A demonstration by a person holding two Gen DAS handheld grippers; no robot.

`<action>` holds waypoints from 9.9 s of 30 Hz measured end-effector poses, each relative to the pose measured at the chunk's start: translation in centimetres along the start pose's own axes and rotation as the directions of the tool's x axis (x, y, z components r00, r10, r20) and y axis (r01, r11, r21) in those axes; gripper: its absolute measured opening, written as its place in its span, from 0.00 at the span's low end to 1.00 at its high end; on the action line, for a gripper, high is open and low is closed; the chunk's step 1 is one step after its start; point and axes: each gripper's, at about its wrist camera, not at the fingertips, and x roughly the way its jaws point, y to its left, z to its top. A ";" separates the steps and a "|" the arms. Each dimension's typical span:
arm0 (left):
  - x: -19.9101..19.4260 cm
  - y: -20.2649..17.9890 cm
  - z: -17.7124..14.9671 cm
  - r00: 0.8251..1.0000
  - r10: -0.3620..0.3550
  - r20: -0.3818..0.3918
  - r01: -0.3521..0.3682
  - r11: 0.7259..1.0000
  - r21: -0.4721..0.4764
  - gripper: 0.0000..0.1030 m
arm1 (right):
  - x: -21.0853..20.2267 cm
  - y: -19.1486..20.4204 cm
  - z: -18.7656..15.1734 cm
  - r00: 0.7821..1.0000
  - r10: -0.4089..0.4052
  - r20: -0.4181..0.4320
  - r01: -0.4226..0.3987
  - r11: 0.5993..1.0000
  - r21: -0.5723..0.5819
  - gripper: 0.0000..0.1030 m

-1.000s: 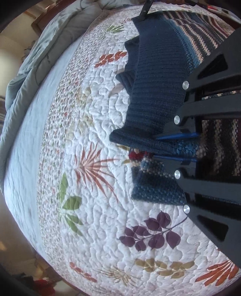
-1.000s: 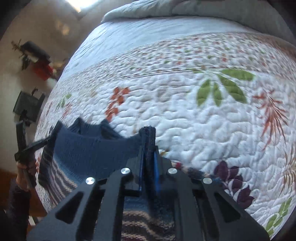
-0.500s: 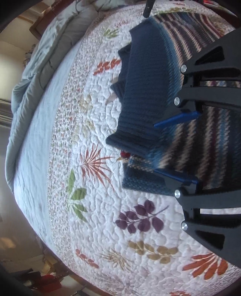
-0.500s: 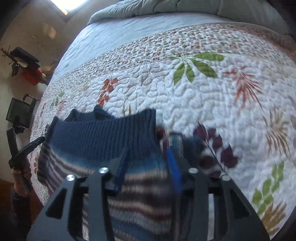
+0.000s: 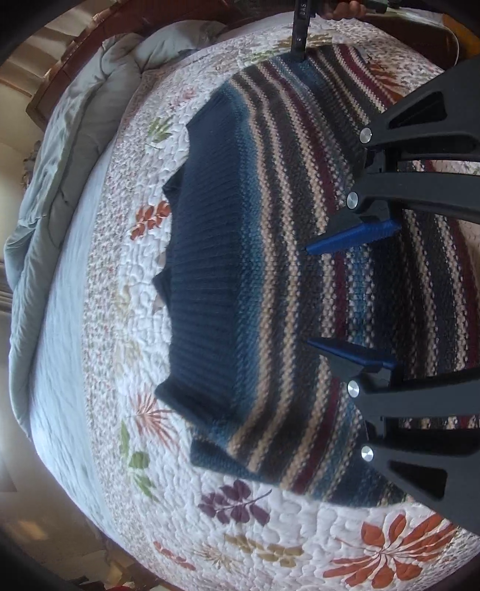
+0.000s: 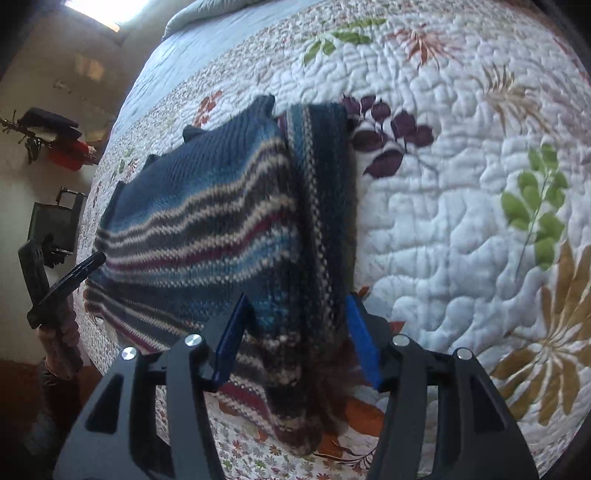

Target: Fold small clothes

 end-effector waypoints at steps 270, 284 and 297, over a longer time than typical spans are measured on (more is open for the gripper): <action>-7.5 16.6 -7.0 0.999 0.018 0.044 -0.005 0.962 -0.274 0.40 | 4.6 24.9 -5.0 0.987 0.135 -0.087 -0.157 0.920 -0.358 0.55; -7.6 18.0 -9.7 1.000 0.003 -0.031 -0.013 0.951 -0.309 0.57 | 7.4 25.2 -0.5 0.991 0.102 -0.083 -0.123 0.946 -0.301 0.60; -11.5 17.5 -10.4 0.995 0.045 0.093 -0.020 0.967 -0.253 0.69 | 6.1 25.8 -2.5 0.995 0.070 -0.075 -0.092 0.931 -0.354 0.63</action>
